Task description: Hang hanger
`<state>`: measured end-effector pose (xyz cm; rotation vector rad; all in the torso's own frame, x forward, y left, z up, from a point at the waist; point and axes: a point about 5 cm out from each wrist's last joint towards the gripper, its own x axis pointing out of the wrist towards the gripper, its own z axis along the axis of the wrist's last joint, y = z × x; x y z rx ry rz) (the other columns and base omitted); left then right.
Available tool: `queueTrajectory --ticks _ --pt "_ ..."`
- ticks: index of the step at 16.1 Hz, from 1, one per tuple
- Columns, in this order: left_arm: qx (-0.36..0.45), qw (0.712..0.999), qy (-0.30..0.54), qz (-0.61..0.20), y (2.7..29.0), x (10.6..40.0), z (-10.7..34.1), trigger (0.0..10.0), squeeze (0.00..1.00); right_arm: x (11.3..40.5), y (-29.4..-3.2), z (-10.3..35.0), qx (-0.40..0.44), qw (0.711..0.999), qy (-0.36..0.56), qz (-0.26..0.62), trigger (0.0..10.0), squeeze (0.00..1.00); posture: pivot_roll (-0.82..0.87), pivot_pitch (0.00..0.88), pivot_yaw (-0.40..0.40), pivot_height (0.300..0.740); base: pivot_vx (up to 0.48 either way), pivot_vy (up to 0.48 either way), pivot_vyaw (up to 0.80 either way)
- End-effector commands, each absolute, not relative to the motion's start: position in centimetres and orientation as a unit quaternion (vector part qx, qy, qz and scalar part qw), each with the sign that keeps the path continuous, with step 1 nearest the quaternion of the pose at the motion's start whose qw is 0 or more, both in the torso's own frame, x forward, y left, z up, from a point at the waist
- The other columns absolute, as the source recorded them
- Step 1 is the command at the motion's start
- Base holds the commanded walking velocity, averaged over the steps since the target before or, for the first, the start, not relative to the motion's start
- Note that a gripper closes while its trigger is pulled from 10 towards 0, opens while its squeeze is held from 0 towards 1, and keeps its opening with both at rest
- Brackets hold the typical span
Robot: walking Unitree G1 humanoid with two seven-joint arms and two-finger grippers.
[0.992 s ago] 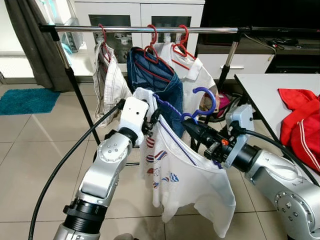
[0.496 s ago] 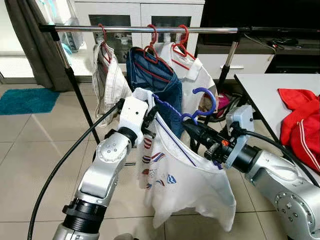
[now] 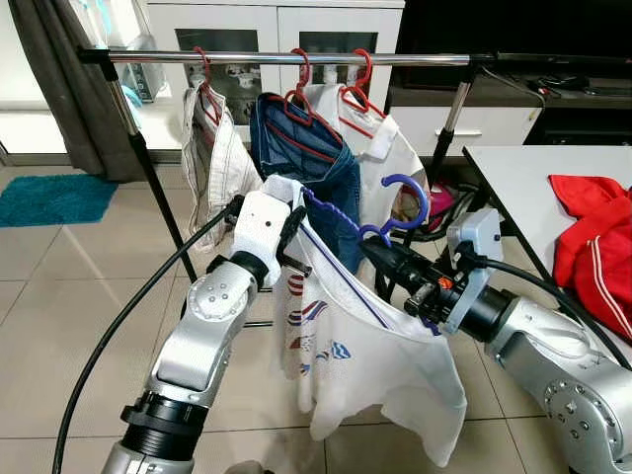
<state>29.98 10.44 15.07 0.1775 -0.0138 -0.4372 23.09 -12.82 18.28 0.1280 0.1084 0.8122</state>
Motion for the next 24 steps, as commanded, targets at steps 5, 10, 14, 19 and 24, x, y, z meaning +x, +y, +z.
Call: queueTrajectory --ticks 5,10,14,19,24 --pt "0.090 0.972 -0.015 -0.215 12.4 29.1 15.7 0.0 0.00 23.7 -13.9 17.7 0.018 0.934 0.065 0.352 0.0 0.00 -0.03 0.000 -0.004 0.740 0.000 0.000 0.00" --pt "0.094 0.974 -0.033 -0.202 15.3 29.3 18.3 0.0 0.00 23.3 -15.2 15.9 -0.068 0.925 0.119 0.355 0.0 0.00 -0.01 0.000 -0.007 0.740 0.000 0.000 0.00" --pt "0.093 0.988 -0.041 -0.119 19.1 31.7 20.2 0.0 0.00 21.8 -16.0 16.5 -0.074 0.898 0.117 0.417 0.0 0.00 -0.02 0.000 0.003 0.740 0.000 0.000 0.00" --pt "0.112 0.976 -0.002 -0.187 17.5 31.5 18.9 0.0 0.00 22.0 -16.6 16.9 -0.073 0.907 0.112 0.399 0.0 0.00 -0.03 0.000 0.013 0.740 0.000 0.000 0.00" --pt "0.042 0.971 0.016 -0.233 15.2 30.7 17.6 0.0 0.00 23.0 -16.8 18.1 -0.007 0.928 0.076 0.363 0.0 0.00 -0.02 0.000 0.004 0.740 0.000 0.000 0.00"
